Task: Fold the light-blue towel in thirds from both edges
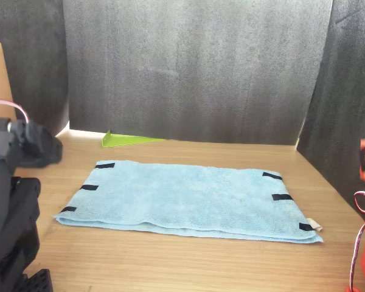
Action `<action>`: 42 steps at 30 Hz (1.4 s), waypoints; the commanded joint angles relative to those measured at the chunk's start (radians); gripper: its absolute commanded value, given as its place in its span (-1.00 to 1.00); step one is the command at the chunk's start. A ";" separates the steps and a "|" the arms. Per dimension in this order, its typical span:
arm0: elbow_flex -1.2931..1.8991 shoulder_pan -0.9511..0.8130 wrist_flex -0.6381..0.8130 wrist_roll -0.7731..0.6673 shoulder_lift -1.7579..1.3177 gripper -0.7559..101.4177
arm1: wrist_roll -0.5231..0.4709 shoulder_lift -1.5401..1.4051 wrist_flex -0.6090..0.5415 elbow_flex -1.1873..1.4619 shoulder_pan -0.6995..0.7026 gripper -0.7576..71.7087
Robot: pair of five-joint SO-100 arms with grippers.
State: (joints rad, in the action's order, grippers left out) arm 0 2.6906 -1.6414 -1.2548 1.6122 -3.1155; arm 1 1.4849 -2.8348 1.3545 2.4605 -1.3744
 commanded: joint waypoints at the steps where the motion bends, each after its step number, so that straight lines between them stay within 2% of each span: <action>1: -0.127 -0.021 0.031 0.012 0.137 -0.99 | 0.031 0.290 -0.029 -0.179 -0.054 -0.98; 4: -0.262 -0.026 0.054 0.011 0.330 -0.99 | 0.060 0.571 0.012 -0.383 -0.112 -0.98; 6: -0.367 -0.026 0.054 0.012 0.485 -0.99 | -0.052 0.769 0.067 -0.545 -0.149 -0.98; 8: -0.472 -0.018 0.046 0.012 0.638 -0.99 | -0.026 0.919 0.092 -0.672 -0.166 -0.98; 11: -0.583 0.000 0.046 0.002 0.834 -0.99 | -0.063 1.052 0.106 -0.798 -0.196 -0.98; 16: -0.669 0.032 0.051 -0.002 1.049 -0.99 | 0.051 1.344 0.242 -1.055 -0.244 -0.98; 18: -0.670 0.041 0.052 0.005 1.077 -0.95 | 0.055 1.404 0.255 -1.072 -0.262 -0.96; 22: -0.658 0.049 0.051 0.011 1.089 -0.79 | 0.051 1.482 0.265 -1.054 -0.295 -0.74; 26: -0.640 0.051 0.044 0.018 1.089 -0.68 | 0.032 1.486 0.244 -0.991 -0.334 -0.12; 27: -0.637 0.048 0.044 0.018 1.089 -0.67 | 0.029 1.482 0.242 -0.985 -0.345 -0.08; 35: -0.612 0.054 0.040 0.018 1.080 -0.60 | 0.029 1.480 0.225 -0.934 -0.383 -0.11; 42: -0.601 0.055 0.041 0.021 1.083 -0.61 | -0.002 1.450 0.184 -0.862 -0.319 -0.10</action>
State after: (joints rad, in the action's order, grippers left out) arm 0 2.0816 -1.5831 -1.2042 1.6168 -2.0080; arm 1 1.4941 -1.3208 1.5509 1.5907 -1.7150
